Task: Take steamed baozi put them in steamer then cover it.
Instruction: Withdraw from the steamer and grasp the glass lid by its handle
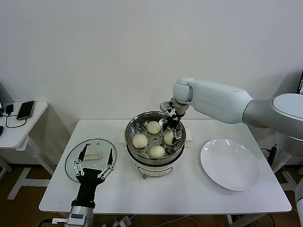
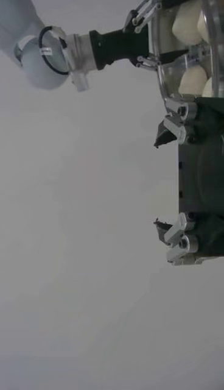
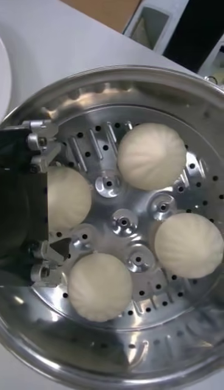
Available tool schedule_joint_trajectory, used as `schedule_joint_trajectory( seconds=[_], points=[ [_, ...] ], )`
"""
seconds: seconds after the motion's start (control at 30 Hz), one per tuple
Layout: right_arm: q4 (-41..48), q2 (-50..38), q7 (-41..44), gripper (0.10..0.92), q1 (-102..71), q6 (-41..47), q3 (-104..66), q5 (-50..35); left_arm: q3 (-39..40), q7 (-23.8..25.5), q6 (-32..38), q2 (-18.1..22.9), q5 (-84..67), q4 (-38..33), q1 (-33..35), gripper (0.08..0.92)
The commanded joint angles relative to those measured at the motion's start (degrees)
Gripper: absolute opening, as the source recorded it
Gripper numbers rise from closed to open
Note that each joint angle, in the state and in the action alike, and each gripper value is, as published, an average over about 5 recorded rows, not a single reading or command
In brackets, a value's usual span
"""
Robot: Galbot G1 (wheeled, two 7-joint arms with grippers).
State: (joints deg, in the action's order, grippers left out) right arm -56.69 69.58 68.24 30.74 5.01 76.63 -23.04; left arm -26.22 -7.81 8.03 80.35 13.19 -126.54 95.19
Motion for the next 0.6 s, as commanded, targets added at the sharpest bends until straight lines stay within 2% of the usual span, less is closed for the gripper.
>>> schedule_joint_trajectory(
  seconds=[0.03, 0.1, 0.17, 0.27, 0.37, 0.47, 0.6],
  points=[
    [-3.92, -6.25, -8.80, 0.823, 0.91, -6.22, -13.77, -7.23, -0.44, -0.59, -0.15, -0.25, 1.37, 0.23, -0.23, 0.823],
    [-6.44, -9.16, -18.80, 0.823, 1.10, -9.61, -14.83, -10.68, -0.65, -1.08, -0.18, -0.38, 2.42, 0.46, -0.53, 0.823],
    [-10.19, -12.78, -33.32, 0.823, -0.07, -12.58, -15.39, -13.56, -0.94, -1.86, -0.20, -0.52, 4.18, 0.92, -1.06, 0.823],
    [-15.24, -18.38, -56.27, 0.823, -5.01, -17.61, -18.44, -14.12, -1.40, -3.18, -0.48, -0.96, 7.05, 1.73, -2.12, 0.823],
    [-18.38, -23.18, -72.63, 0.823, -12.91, -21.57, -25.56, -12.97, -1.81, -3.99, -1.11, -1.70, 9.23, 2.34, -3.21, 0.823],
    [-19.83, -26.63, -81.03, 0.823, -24.33, -24.83, -35.63, -11.52, -2.22, -4.27, -1.53, -2.46, 11.71, 3.03, -4.38, 0.823],
    [-21.55, -28.99, -84.78, 0.823, -40.74, -27.49, -52.25, -10.12, -2.78, -4.40, -1.59, -3.59, 16.25, 5.06, -6.25, 0.823]
  ],
)
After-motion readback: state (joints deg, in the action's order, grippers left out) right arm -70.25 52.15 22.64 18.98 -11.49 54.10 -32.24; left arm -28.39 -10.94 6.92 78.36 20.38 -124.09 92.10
